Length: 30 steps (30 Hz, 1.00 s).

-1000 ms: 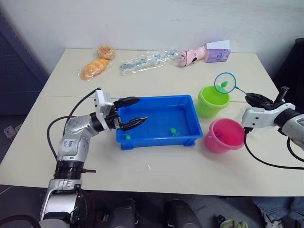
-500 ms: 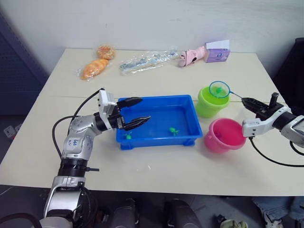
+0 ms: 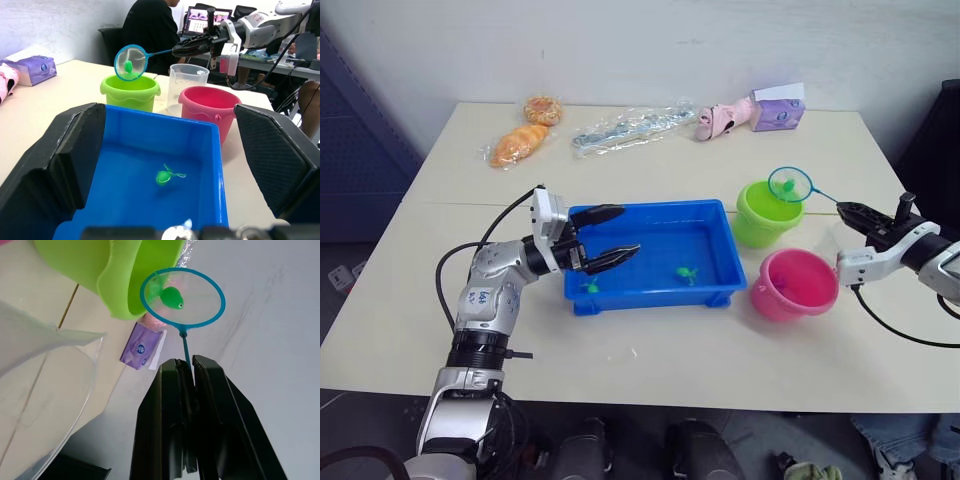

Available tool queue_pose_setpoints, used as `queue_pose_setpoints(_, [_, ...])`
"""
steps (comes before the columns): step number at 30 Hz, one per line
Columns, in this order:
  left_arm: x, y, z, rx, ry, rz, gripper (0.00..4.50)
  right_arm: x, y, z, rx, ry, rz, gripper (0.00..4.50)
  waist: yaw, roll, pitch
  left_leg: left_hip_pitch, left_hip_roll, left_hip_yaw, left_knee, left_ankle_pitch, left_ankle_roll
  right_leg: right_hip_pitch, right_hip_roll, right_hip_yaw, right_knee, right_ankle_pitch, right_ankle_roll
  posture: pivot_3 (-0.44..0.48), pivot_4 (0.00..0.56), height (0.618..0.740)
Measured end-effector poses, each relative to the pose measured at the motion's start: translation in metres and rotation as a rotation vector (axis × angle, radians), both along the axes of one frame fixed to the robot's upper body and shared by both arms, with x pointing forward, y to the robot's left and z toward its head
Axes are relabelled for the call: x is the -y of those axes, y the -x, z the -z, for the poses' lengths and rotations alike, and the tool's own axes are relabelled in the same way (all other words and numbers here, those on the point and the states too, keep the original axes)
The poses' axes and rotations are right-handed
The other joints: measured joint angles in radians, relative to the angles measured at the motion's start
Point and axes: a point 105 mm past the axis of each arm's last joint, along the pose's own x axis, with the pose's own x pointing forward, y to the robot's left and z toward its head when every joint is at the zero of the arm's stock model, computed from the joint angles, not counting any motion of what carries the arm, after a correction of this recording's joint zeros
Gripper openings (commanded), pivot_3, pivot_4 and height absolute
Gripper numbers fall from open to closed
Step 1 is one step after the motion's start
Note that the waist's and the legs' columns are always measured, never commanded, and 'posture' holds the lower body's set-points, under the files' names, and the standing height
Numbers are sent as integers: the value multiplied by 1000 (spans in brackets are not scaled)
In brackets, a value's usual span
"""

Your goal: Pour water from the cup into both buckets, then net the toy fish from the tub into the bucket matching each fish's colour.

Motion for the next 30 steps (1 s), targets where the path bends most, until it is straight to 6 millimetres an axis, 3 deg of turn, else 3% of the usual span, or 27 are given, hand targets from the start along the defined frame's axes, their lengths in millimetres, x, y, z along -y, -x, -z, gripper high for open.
queue_pose_setpoints(10, [1, -1, 1, 0, 0, -3, 4415, -2, -1, -6, 5, 7, -17, 0, -1, 0, 0, 0, 0, 0, 0, 0, 0, 0, 0, 0, 0, 0, 0, 0, 150, 740])
queue_pose_setpoints(13, [1, 0, 2, 1, -1, -2, 4415, -4, 1, 1, -34, 18, -31, 0, 0, 0, 0, 0, 0, 0, 0, 0, 0, 0, 0, 0, 0, 0, 0, 0, 150, 740])
queue_pose_setpoints(17, [0, -1, 3, 4, 1, -14, 4415, 0, 0, -10, 2, -7, -4, 0, 0, 0, 0, 0, 0, 0, 0, 0, 0, 0, 0, 0, 0, 0, 0, 0, 150, 740])
queue_pose_setpoints(22, [-2, 1, 11, -18, 1, -22, 4415, -6, 8, 18, -111, 12, -32, 0, 0, 1, 0, 0, 0, 0, 0, 0, 0, 0, 0, 0, 1, 0, 0, 0, 150, 740])
queue_pose_setpoints(27, [-2, 1, 10, -15, 1, -22, 4415, -14, 7, -29, 59, -22, -71, 0, 0, 4, 0, 0, 1, 0, 0, 1, 0, -1, 0, 0, 2, 0, 0, 0, 150, 740])
queue_pose_setpoints(30, [-2, 1, 10, -15, 0, -23, 4415, -15, 10, -30, 71, -27, -80, 0, 1, 4, 0, 0, 0, 1, 0, 1, 0, 0, 0, 1, 1, 0, 0, 0, 150, 740])
